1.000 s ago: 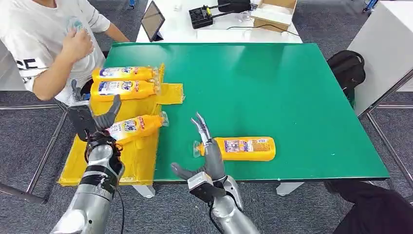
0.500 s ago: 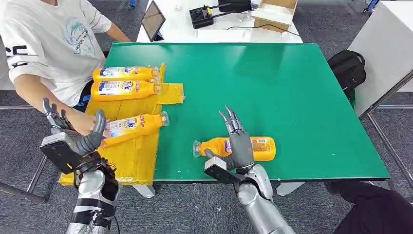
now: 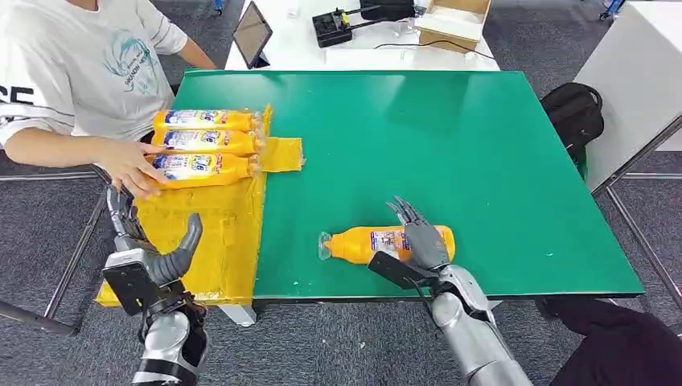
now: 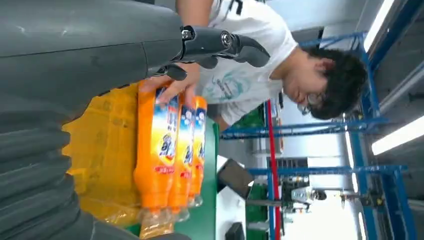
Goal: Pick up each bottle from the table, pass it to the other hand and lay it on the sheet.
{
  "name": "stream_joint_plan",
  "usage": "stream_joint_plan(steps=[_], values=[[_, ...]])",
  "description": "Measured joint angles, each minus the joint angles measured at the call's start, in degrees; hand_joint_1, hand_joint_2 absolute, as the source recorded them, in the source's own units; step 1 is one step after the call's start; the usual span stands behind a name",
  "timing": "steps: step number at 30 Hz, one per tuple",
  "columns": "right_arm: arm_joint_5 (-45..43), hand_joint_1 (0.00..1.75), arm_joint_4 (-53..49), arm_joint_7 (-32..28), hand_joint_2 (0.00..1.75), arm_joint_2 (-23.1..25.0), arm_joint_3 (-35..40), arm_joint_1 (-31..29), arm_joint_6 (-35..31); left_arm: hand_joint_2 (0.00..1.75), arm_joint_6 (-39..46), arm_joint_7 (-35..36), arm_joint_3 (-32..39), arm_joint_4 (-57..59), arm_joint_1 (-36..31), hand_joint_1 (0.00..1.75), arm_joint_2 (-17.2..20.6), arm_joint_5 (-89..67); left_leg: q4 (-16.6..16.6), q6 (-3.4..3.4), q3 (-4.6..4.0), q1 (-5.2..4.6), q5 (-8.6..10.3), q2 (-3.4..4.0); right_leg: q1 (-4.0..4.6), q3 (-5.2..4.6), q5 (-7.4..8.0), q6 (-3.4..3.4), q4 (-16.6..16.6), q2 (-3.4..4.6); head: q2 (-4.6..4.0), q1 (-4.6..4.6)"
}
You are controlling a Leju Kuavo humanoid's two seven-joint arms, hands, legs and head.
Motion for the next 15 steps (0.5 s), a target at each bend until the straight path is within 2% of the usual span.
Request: stream_joint_plan(steps=[15], values=[[0.5,0.00,9.3,1.4,1.75,-2.9,0.0,-6.8,3.6,1.75,-1.6,0.0,-0.4,4.2,-0.7,0.00,-1.0,0.0,0.0,0.06,0.18,-0.02,0.04,0.00,-0.02,0.17,0.03,0.02,0.0,0.00,0.00,0.02]])
